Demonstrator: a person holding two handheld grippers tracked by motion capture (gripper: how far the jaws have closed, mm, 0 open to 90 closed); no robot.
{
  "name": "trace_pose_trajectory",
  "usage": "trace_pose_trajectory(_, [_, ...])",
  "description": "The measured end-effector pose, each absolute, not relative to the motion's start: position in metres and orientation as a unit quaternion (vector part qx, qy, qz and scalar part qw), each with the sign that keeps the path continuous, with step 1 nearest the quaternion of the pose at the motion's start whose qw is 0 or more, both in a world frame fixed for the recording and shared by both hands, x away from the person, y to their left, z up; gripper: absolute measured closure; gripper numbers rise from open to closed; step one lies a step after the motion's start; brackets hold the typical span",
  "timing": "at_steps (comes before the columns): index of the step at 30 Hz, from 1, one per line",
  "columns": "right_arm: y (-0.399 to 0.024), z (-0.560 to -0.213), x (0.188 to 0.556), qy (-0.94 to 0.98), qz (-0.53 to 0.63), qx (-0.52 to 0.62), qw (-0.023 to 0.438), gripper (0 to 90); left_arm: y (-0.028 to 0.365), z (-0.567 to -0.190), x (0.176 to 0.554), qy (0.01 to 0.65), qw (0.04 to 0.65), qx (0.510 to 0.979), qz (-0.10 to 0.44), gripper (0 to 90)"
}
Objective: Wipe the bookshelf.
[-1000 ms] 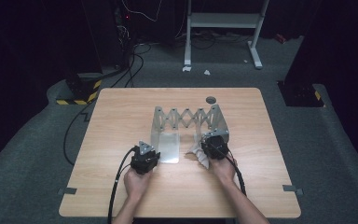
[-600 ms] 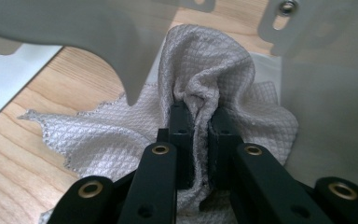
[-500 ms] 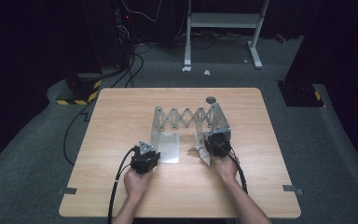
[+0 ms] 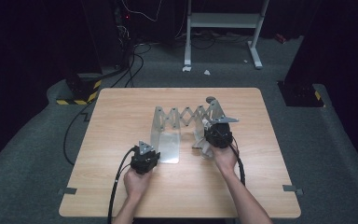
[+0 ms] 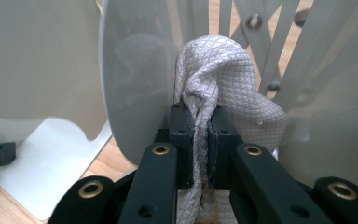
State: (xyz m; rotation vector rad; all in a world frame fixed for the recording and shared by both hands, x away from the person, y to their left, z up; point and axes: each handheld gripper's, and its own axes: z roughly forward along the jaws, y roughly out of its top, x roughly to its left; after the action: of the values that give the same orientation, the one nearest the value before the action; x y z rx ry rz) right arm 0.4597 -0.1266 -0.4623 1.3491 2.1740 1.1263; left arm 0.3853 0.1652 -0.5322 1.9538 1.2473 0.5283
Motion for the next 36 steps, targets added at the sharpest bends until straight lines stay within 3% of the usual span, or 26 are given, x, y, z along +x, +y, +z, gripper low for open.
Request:
trace_pose_trajectory(21, [-0.115, -0.407, 0.484, 0.767, 0.417, 0.438, 0.215, 83.4, 0.165, -0.532, 0.385, 0.491, 0.374, 0.76, 0.205, 77.0])
trace_pose_trajectory(27, [-0.112, -0.413, 0.491, 0.768, 0.409, 0.444, 0.216, 83.5, 0.166, -0.532, 0.385, 0.495, 0.374, 0.757, 0.204, 78.0])
trace_pose_trajectory(36, [-0.111, -0.452, 0.496, 0.78, 0.379, 0.457, 0.201, 83.5, 0.166, -0.532, 0.385, 0.494, 0.372, 0.758, 0.206, 78.1])
